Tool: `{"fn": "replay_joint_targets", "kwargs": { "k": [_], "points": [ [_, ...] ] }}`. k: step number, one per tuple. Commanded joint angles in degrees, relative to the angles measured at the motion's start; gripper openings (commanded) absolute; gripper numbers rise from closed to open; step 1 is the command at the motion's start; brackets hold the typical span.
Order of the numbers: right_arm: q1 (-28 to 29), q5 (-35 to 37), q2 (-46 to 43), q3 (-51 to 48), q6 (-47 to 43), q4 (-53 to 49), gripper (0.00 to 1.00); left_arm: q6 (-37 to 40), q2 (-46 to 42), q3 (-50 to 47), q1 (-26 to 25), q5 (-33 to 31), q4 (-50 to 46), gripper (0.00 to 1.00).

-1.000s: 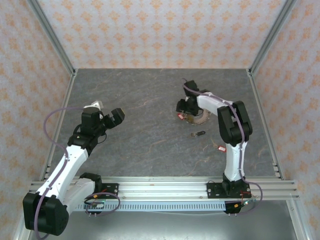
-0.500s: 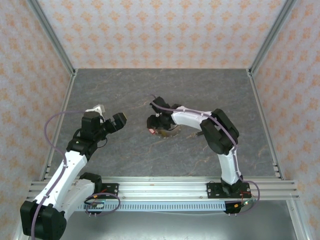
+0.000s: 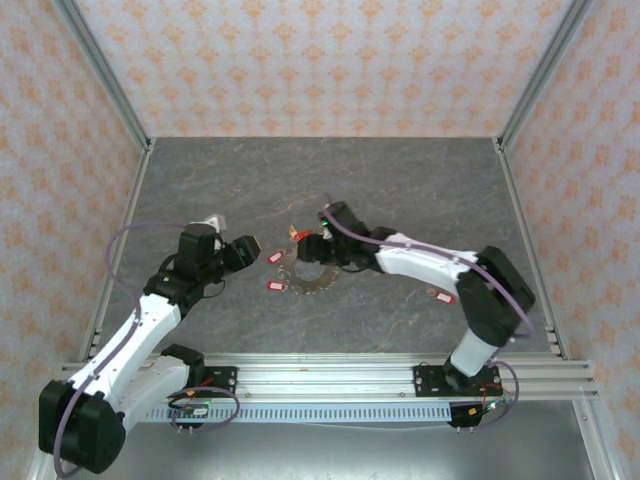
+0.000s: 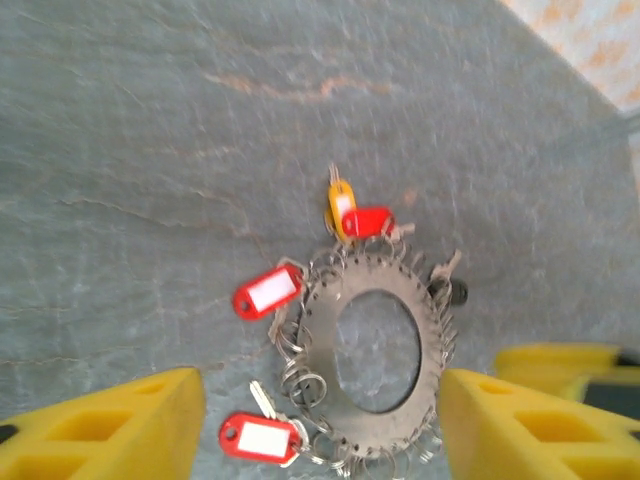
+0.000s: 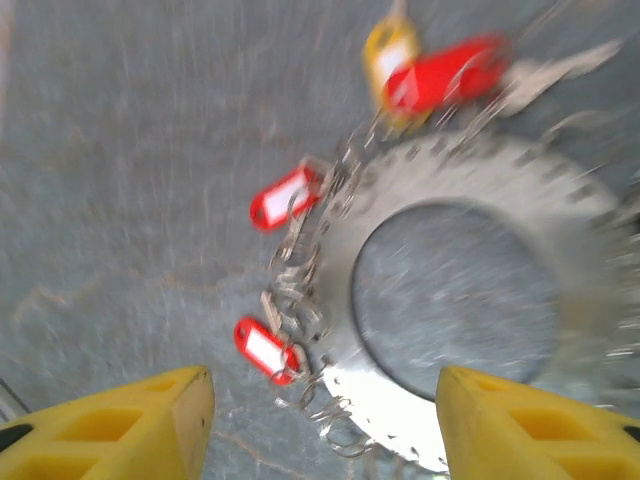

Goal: Put the keys on the keyring

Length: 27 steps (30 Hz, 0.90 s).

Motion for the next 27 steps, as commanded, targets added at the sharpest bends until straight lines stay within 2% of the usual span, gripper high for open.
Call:
{"fn": "replay_joint_targets", "kwargs": {
  "k": [1, 5, 7, 10, 14, 27],
  "points": [
    [-7.33, -4.15, 0.08, -6.52, 1.90, 5.36, 0.54, 0.79, 5.09, 2.94, -5.11, 0.42, 3.21, 0.47],
    [-10.52, -9.10, 1.39, -9.28, 0.81, 7.79, 0.49, 1.90, 14.15, 6.75, -11.13, -0.09, 5.18, 0.36],
    [-10.67, -11.67, 3.03, -8.71, -0.12, 7.91, 0.48, 2.08, 17.91, 8.22, -11.95, -0.50, 5.90, 0.28],
    [-10.58, -13.84, 5.87, -7.91, 0.08, 8.46, 0.45, 1.24, 22.36, 9.39, -11.96, -3.45, 5.70, 0.28],
    [-10.59, -16.06, 8.45, -7.21, -0.06, 9.85, 0.44, 1.95, 28.16, 11.93, -11.96, -1.52, 5.45, 0.21],
    [-10.74, -15.83, 11.02, -5.61, -1.43, 10.14, 0.43, 1.42, 37.45, 13.96, -11.92, -4.59, 5.38, 0.18]
  ]
}}
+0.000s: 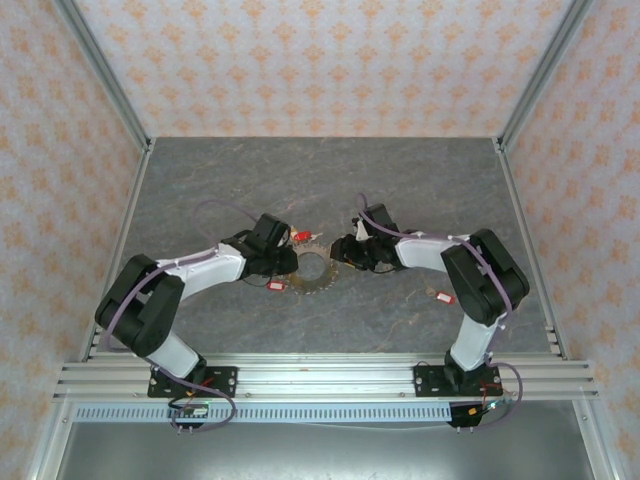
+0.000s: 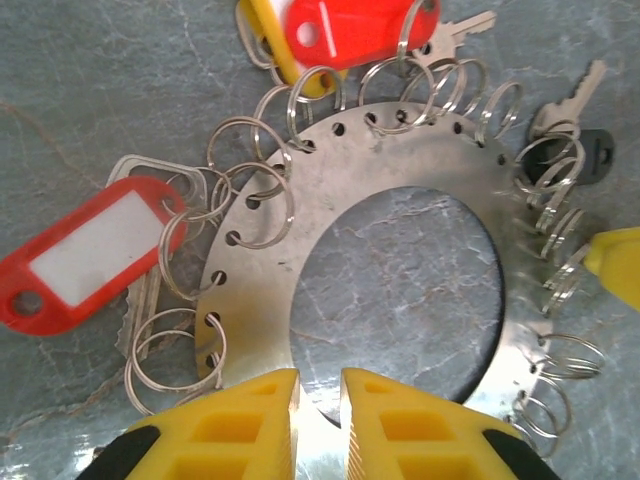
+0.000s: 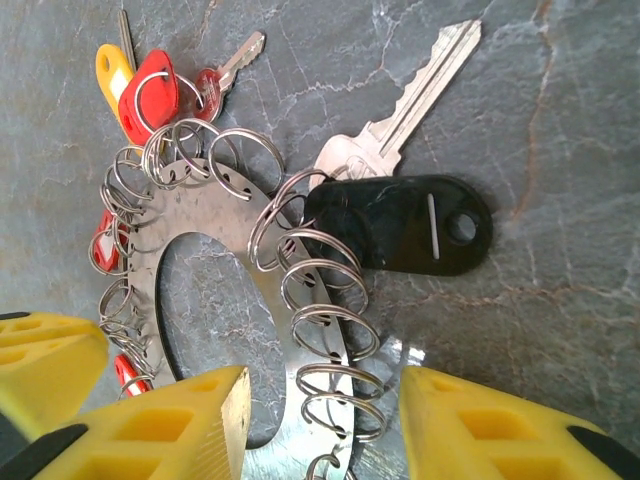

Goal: Put the keys on the keyring

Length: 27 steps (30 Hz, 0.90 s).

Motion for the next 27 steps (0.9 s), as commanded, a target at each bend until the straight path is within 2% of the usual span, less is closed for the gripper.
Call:
{"fn": "replay_joint_targets", "kwargs": {
  "k": [1, 9, 15, 18, 21, 27],
  "points": [
    [-0.07, 0.47, 1.22, 1.53, -1.27, 1.29, 0.43, -0.13, 1.95, 2.09, -0.03, -2.74, 0.51, 0.18],
    [-1.21, -2.35, 4.07, 1.71, -0.84, 4.43, 0.39, 0.66, 4.95, 1.86, 0.58, -6.83, -1.15, 0.08],
    [-1.59, -6.29, 5.18, 1.01, 0.41, 8.84, 0.38, 0.92, 6.84, -1.30, 1.87, -6.58, 0.77, 0.00],
    [-1.71, -8.80, 5.20, 0.42, 1.07, 11.50, 0.37, 0.46, 6.80, -4.93, 3.63, -2.92, 5.62, 0.00],
    [-1.73, -11.17, 5.48, -0.06, 1.82, 14.50, 0.37, -1.08, 7.19, -9.50, 6.57, 4.51, 13.55, 0.00],
    [-1.73, -11.71, 7.67, 1.49, 2.67, 15.91, 0.38, 0.93, 7.92, -10.51, 7.30, 9.92, 16.21, 0.00]
  ]
}}
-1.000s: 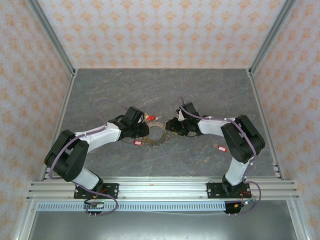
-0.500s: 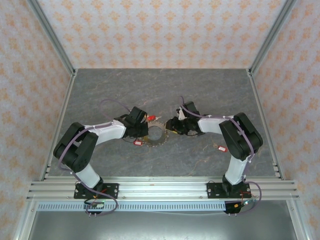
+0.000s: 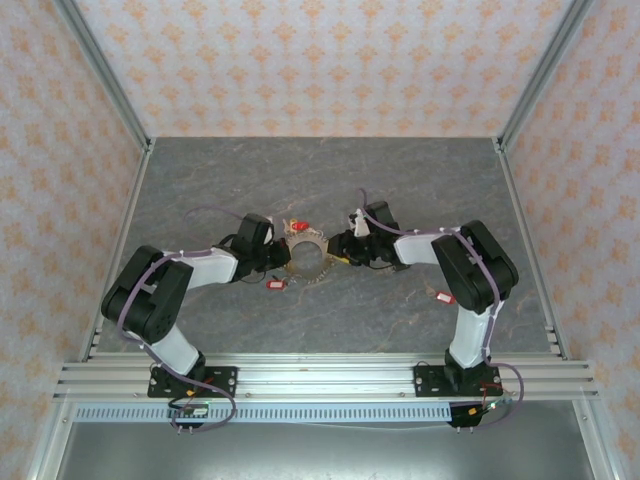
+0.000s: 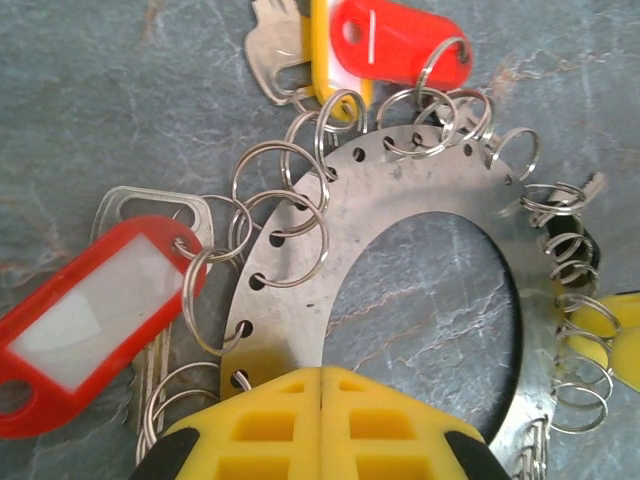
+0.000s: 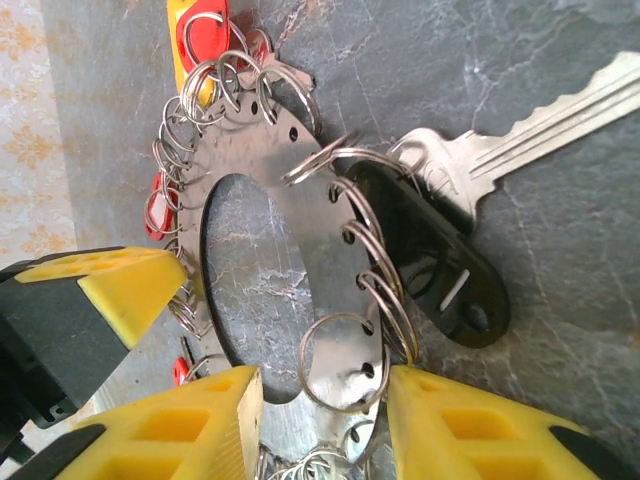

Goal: Put the keys on the keyring

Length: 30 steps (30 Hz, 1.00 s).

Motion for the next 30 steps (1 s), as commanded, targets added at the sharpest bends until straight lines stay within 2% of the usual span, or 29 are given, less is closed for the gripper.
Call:
{"fn": "replay_joint_targets", "kwargs": {
  "k": [1, 6, 9, 14, 20, 23, 26, 30],
  "points": [
    [0.63, -1.52, 2.30, 1.29, 0.95, 5.46, 0.38, 1.20, 3.91, -3.32, 0.01, 3.23, -4.46, 0.00],
    [0.21, -1.68, 3.15, 1.68, 2.95, 9.13, 0.37, 2.45, 3.87, -4.78, 0.91, 5.36, -3.62, 0.00],
    [-0.75, 1.18, 2.99, 1.06, 4.75, 10.54, 0.37, 2.83, 3.63, -6.27, 1.88, 6.01, -3.05, 0.00],
    [-0.91, 10.94, 0.42, 1.75, 1.21, 2.71, 0.36, 3.54, 2.52, -7.49, 2.31, 7.40, -3.66, 0.00],
    [-0.98, 18.20, -2.21, 2.37, -1.66, -4.46, 0.37, 8.11, 0.24, -6.67, 2.37, 7.89, -8.06, 0.00],
    [-0.89, 18.79, -2.08, 3.56, -2.50, -7.62, 0.37, 9.12, -0.59, -5.77, 2.38, 7.89, -9.79, 0.00],
    [-0.90, 17.92, -2.88, 2.59, -3.00, -6.49, 0.39, 10.06, -1.07, -4.80, 2.38, 8.19, -10.88, 0.00],
    [-0.90, 11.57, 0.92, 6.74, -4.85, -9.53, 0.39, 12.14, -0.88, -3.35, 2.39, 9.36, -12.66, 0.00]
  ]
}}
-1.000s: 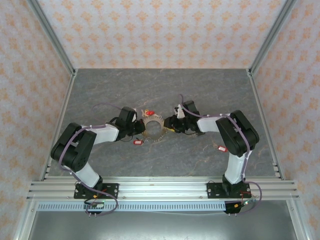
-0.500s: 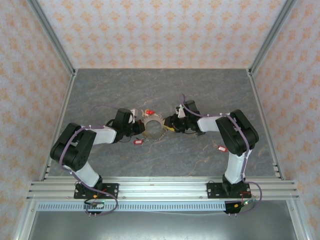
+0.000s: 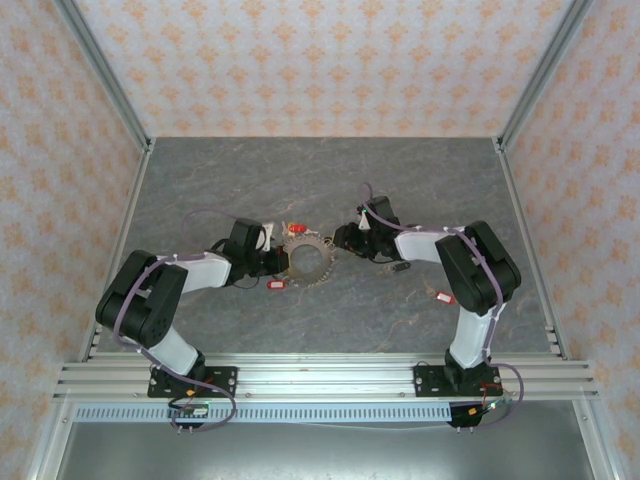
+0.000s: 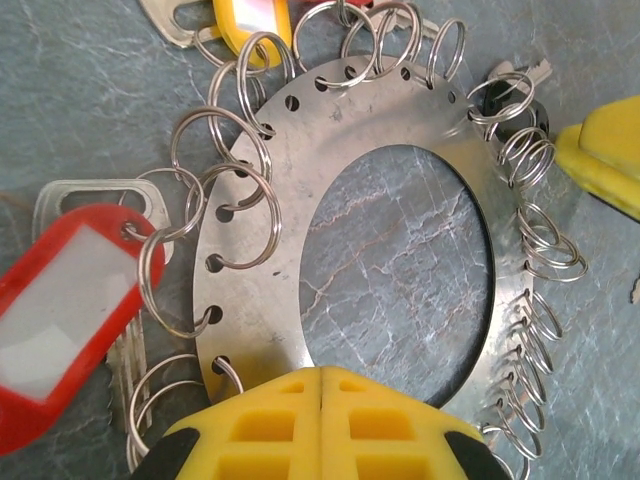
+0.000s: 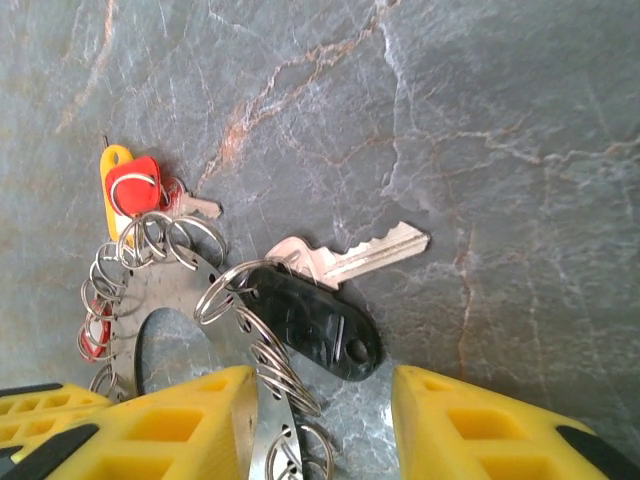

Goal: Put the keys on the keyring

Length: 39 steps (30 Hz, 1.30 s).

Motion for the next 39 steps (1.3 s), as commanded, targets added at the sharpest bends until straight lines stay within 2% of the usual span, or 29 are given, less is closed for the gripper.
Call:
{"fn": "replay_joint_targets", "kwargs": {
  "k": [1, 3, 4, 7, 19, 24, 26, 29, 32, 35, 39],
  "points": [
    [-0.35, -3.40, 2.81, 3.73, -2.74, -3.03, 0.38, 3.32, 1.62, -0.16, -0.05, 0.53, -11.73, 0.00],
    [-0.23, -7.31, 4.46, 4.86, -2.94, -2.64, 0.37, 4.14, 2.04, 0.67, -0.09, 1.61, -12.39, 0.00],
    [-0.20, -9.68, 5.38, 5.67, -3.37, -2.74, 0.33, 4.49, 2.01, 1.04, -0.18, 2.28, -12.62, 0.00],
    [0.13, -12.58, 6.15, 6.60, -4.52, -3.63, 0.31, 5.20, 1.90, 1.63, -0.35, 3.36, -12.39, 0.00],
    [0.27, -18.95, 5.51, 7.04, -13.66, -12.82, 0.33, 5.91, 3.45, 3.18, -0.69, 4.70, -10.64, 0.00],
    [0.28, -22.59, 6.68, 7.07, -11.74, -9.82, 0.32, 4.66, 4.23, 2.03, -0.63, 6.03, -7.53, 0.00],
    [0.32, -22.97, 6.14, 6.64, -10.66, -8.13, 0.27, 4.08, 3.99, 1.40, -0.70, 5.62, -6.71, 0.00],
    [0.27, -20.48, 4.14, 6.32, -9.99, -7.91, 0.24, 3.45, 2.98, 0.70, -0.71, 3.52, -6.82, 0.00],
    [0.32, -11.17, 2.72, 7.45, -11.70, -13.85, 0.21, 3.05, 0.83, 0.51, -0.84, 0.56, -8.26, 0.01],
    [0.40, -4.08, 1.41, 7.76, -12.53, -17.06, 0.28, 2.71, -2.62, 0.49, -1.31, -1.72, -9.73, 0.07],
    [0.54, -1.24, 0.76, 9.13, -13.86, -19.10, 0.31, 1.96, -7.56, 0.64, -2.17, -3.44, -11.26, 0.20]
  ]
}}
